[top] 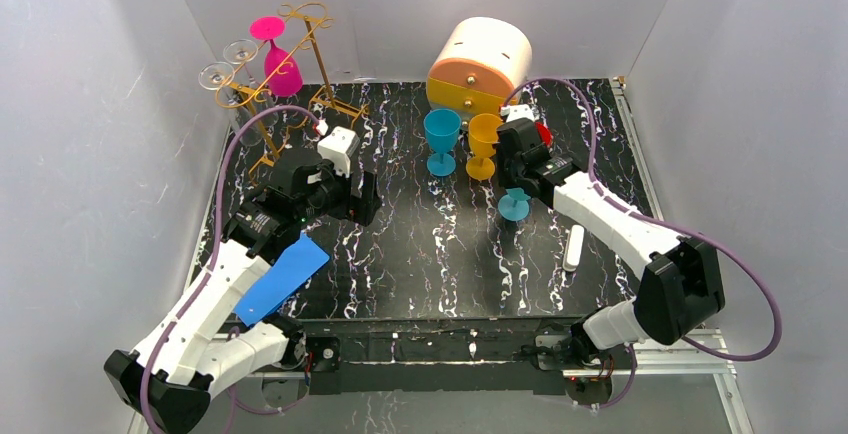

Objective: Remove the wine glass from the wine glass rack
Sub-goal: Place the wine glass at the center of the board.

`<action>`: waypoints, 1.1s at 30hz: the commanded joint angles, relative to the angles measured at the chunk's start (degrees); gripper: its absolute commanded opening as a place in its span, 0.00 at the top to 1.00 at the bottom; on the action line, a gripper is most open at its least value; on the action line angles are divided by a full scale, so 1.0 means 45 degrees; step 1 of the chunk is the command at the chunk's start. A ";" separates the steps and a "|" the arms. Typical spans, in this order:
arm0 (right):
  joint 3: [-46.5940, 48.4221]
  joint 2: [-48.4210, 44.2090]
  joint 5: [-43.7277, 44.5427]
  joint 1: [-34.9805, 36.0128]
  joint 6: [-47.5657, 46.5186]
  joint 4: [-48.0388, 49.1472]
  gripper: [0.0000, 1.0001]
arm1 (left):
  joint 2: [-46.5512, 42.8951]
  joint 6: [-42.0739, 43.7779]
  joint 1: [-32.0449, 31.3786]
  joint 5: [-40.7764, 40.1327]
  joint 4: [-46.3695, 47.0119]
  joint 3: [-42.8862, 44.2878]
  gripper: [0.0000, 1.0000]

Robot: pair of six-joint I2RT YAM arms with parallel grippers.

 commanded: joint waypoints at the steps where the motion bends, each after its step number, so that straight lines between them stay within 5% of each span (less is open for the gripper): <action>1: -0.0018 0.0429 -0.0008 0.0012 -0.0369 0.0240 0.99 | -0.0300 0.0050 0.0017 -0.0053 0.0041 -0.0067 0.02; 15: 0.0811 0.0145 0.0190 0.0001 -0.0251 -0.0339 0.77 | 0.0046 -0.0133 0.0017 -0.0565 -0.0389 0.0215 0.02; 25: 0.1108 0.0211 -0.0003 0.0004 -0.0362 -0.0583 0.72 | 0.0149 -0.0093 0.0017 -0.0628 -0.0644 0.0333 0.02; 33: 0.1919 0.0225 -0.1342 0.0008 -0.0306 -0.0939 0.63 | 0.0413 -0.0956 0.0017 -0.2904 -0.0813 0.0211 0.02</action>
